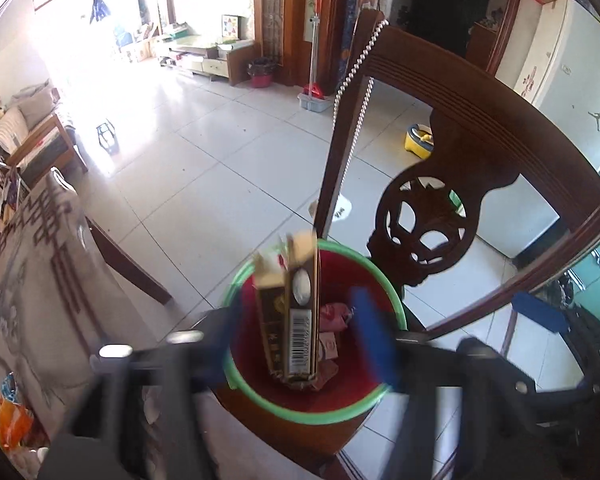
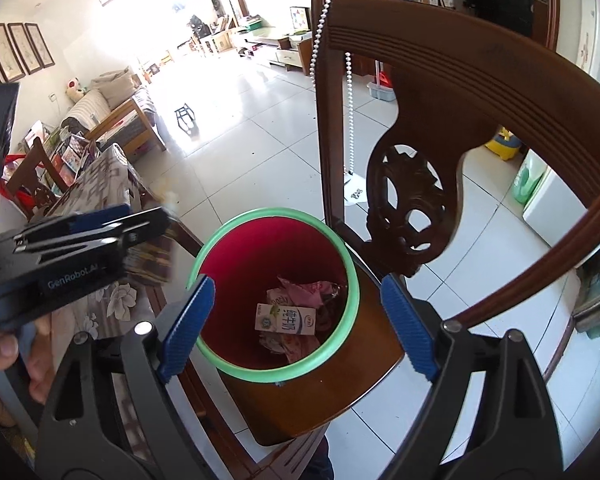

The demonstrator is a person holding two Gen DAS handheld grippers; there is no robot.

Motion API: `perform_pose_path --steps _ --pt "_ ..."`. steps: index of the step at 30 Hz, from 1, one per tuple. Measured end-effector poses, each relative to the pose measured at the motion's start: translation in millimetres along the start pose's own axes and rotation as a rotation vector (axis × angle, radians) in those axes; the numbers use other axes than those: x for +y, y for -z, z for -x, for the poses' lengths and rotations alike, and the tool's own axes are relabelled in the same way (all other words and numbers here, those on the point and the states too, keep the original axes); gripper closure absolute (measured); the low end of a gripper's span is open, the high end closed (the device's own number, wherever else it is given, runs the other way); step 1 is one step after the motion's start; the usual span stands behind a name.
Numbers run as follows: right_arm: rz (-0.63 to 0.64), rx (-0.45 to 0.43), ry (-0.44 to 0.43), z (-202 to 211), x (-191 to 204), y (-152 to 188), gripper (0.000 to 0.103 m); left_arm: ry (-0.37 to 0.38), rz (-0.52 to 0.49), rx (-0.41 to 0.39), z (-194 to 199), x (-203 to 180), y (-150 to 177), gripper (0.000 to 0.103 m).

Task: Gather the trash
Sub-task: 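Open both grippers over the red bin to drop the items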

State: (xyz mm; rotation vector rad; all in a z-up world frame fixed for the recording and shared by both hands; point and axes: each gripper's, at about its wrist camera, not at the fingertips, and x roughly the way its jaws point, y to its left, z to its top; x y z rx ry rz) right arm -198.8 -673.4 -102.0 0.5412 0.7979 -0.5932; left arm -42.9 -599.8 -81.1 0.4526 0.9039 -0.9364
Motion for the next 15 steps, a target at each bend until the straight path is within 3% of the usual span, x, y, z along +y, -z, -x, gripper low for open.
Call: perform_pose_path --steps 7,15 --pt "0.002 -0.002 -0.004 7 13 7 0.019 0.007 0.025 -0.033 30 16 10 0.030" --pt "0.086 0.003 -0.077 10 74 17 0.019 -0.032 0.150 -0.060 94 74 62 0.030"
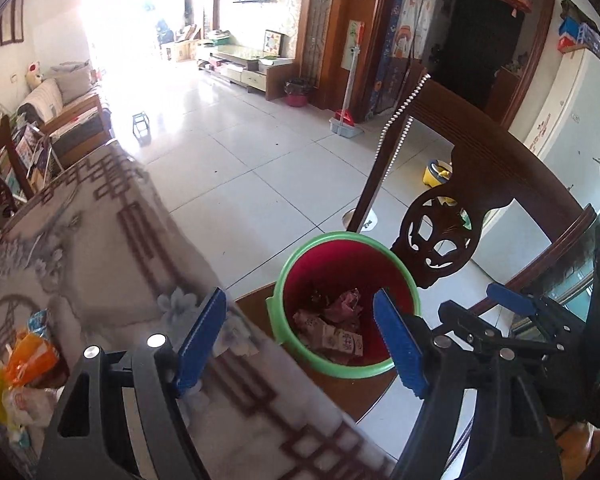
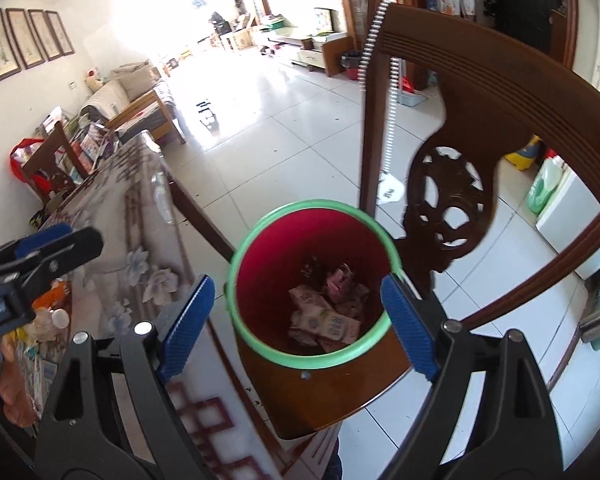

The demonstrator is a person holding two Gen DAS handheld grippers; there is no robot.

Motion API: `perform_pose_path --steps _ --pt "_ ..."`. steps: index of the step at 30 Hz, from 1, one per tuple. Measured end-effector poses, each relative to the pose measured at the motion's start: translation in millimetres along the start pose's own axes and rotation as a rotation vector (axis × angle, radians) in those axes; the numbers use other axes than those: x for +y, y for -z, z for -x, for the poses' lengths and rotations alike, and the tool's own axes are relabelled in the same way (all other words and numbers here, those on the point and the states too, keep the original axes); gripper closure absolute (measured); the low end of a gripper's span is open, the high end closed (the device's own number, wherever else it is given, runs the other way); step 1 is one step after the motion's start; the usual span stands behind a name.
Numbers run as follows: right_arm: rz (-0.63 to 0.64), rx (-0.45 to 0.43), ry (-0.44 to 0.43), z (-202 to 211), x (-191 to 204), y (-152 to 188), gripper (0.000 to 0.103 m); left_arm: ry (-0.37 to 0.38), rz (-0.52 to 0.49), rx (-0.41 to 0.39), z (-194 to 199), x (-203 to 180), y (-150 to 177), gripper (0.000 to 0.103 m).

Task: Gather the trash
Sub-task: 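Open both grippers over the red bin to drop the items, then grasp the yellow iced-tea carton with the left gripper while the right grasps crumpled paper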

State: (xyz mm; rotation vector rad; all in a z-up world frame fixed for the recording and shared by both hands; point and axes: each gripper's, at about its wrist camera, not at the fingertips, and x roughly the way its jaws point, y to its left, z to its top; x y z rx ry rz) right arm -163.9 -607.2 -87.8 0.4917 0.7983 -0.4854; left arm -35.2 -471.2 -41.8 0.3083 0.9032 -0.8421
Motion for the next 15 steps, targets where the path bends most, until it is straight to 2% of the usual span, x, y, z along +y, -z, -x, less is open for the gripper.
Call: perform_pose_path --steps 9,15 --pt "0.138 0.018 -0.074 6 101 19 0.019 -0.115 0.181 -0.056 80 108 61 0.030" --pt "0.243 0.043 -0.128 12 173 42 0.018 -0.191 0.287 -0.056 118 179 111 0.030"
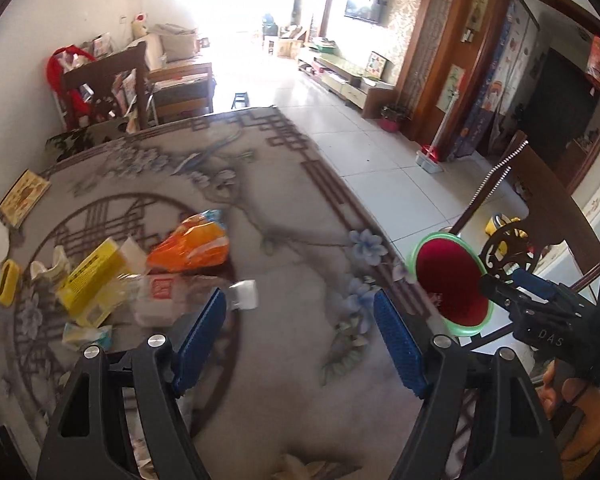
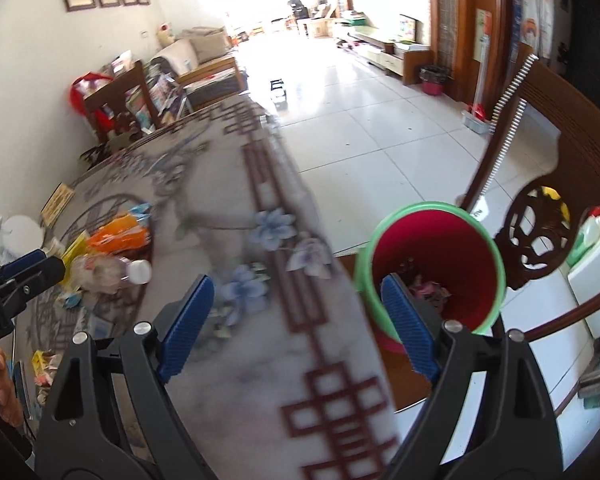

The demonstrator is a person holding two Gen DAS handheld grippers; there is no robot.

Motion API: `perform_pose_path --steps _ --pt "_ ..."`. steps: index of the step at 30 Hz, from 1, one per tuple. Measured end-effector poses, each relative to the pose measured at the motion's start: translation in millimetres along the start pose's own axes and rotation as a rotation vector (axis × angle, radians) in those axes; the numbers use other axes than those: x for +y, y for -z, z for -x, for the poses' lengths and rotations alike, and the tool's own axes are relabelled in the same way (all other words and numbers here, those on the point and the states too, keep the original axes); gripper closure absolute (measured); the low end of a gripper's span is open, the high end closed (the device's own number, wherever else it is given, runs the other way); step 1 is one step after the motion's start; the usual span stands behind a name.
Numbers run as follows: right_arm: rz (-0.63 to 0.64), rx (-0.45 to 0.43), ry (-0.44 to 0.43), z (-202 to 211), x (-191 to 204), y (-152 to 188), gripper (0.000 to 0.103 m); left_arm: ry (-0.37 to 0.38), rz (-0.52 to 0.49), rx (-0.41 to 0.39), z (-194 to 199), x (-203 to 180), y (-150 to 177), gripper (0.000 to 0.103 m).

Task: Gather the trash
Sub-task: 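Grasp the yellow iced-tea carton with the left gripper while the right grasps crumpled paper, then lift the yellow carton and crumpled paper and carry both toward the red bin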

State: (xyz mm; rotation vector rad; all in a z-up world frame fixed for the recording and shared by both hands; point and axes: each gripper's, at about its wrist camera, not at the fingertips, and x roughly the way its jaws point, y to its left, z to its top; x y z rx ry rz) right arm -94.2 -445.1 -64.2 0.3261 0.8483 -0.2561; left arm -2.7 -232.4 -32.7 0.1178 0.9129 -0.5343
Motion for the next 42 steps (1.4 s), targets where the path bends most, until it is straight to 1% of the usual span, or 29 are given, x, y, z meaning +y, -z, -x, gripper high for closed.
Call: perform_pose_path --steps 3,5,7,9,13,15,17,19,22,24,25,26,27,28,29,30,31,33,35,38,42 --pt "0.052 0.027 -0.035 -5 39 7 0.018 -0.059 0.065 0.005 16 49 20 0.030" --pt "0.091 0.052 -0.067 -10 66 12 0.018 -0.103 0.128 0.022 26 85 37 0.030" --pt "0.127 0.078 -0.105 -13 91 18 0.018 -0.140 0.216 0.046 37 124 56 0.030" --pt "0.160 0.112 -0.153 -17 115 27 0.018 -0.186 0.285 0.078 44 157 76 0.030" --pt "0.225 0.195 -0.277 -25 167 50 0.018 -0.268 0.353 0.156 48 200 117 0.031" --pt "0.279 0.237 -0.343 -30 196 63 0.018 -0.269 0.402 0.200 46 216 135 0.032" --pt "0.317 0.280 -0.402 -33 221 75 0.018 -0.260 0.428 0.220 47 226 146 0.032" --pt "0.341 0.329 -0.448 -37 241 85 0.018 -0.252 0.432 0.228 47 230 154 0.032" --pt "0.362 0.382 -0.486 -43 263 100 0.018 -0.232 0.436 0.235 46 235 161 0.032" --pt "0.373 0.406 -0.486 -48 270 107 0.019 -0.221 0.434 0.237 45 236 164 0.032" --pt "0.377 0.418 -0.481 -50 272 110 0.027 -0.217 0.433 0.236 45 238 165 0.032" --pt "0.375 0.430 -0.476 -52 274 113 0.039 -0.213 0.433 0.235 45 238 166 0.032" --pt "0.363 0.447 -0.470 -56 272 116 0.046 -0.210 0.433 0.234 46 239 166 0.032" --pt "0.344 0.455 -0.467 -57 271 117 0.064 -0.202 0.436 0.234 46 239 167 0.032" --pt "0.315 0.450 -0.469 -57 266 115 0.075 -0.190 0.442 0.233 45 240 166 0.032" --pt "0.300 0.432 -0.465 -54 262 112 0.079 -0.178 0.446 0.232 44 239 166 0.032" --pt "0.296 0.407 -0.453 -50 259 110 0.086 -0.172 0.444 0.231 43 239 165 0.032" --pt "0.297 0.351 -0.421 -40 253 102 0.088 -0.154 0.435 0.231 40 235 164 0.032" --pt "0.287 0.322 -0.399 -35 244 96 0.088 -0.112 0.444 0.243 34 232 163 0.032" --pt "0.247 0.305 -0.369 -33 232 90 0.088 -0.052 0.480 0.267 22 228 163 0.032" --pt "0.233 0.287 -0.335 -29 221 86 0.088 -0.036 0.460 0.298 7 216 165 0.032"
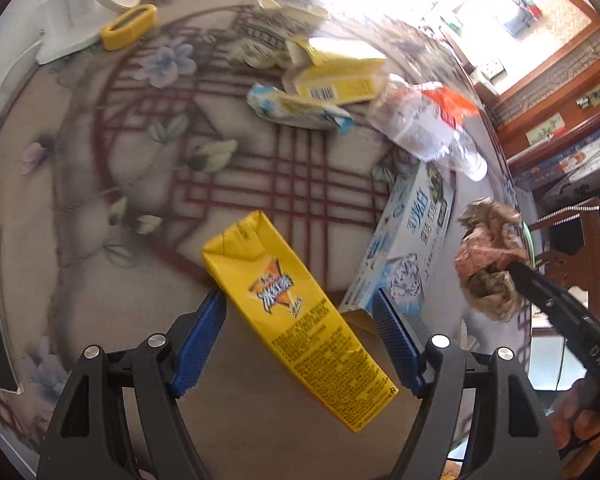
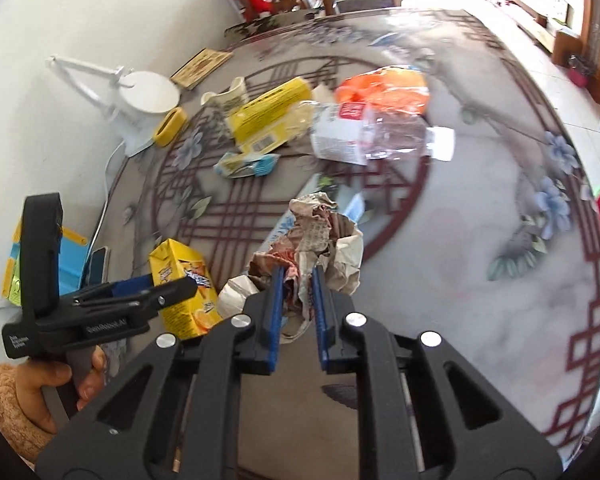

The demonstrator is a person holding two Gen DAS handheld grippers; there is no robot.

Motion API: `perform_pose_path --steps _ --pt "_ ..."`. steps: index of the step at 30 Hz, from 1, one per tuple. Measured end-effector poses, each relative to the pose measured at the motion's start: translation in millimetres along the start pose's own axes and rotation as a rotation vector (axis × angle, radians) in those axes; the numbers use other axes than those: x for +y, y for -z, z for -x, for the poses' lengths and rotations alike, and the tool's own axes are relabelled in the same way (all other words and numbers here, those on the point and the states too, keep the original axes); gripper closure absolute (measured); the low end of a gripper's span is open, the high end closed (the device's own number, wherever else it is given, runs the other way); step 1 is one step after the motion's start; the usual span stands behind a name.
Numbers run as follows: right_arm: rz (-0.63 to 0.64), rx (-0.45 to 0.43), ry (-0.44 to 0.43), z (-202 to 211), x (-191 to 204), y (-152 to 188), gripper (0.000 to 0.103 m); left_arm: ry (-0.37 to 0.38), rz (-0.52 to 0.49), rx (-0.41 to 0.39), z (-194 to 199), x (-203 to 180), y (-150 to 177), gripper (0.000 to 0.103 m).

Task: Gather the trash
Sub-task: 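Lift the yellow carton and crumpled paper and carry both toward the red bin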

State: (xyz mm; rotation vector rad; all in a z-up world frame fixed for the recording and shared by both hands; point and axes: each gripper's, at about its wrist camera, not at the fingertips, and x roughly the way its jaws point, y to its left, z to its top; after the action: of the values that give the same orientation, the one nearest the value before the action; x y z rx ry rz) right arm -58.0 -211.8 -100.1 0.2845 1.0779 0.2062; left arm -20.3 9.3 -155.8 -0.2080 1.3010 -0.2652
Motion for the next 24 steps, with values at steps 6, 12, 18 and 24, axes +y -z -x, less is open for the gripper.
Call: perform_pose_path --steps 6,12,18,24 --pt "-0.003 -0.012 0.024 6 -6 2 0.088 0.034 0.008 0.039 -16 -4 2 0.051" --pt "-0.012 -0.004 0.037 5 -10 4 0.088 -0.026 -0.053 -0.025 -15 -7 -18 0.058" --pt "-0.021 -0.022 0.048 11 -14 4 0.088 -0.051 -0.080 -0.060 -8 -7 -32 0.064" --pt "-0.037 -0.043 0.055 17 -18 3 0.088 -0.054 -0.113 -0.093 8 -10 -37 0.064"
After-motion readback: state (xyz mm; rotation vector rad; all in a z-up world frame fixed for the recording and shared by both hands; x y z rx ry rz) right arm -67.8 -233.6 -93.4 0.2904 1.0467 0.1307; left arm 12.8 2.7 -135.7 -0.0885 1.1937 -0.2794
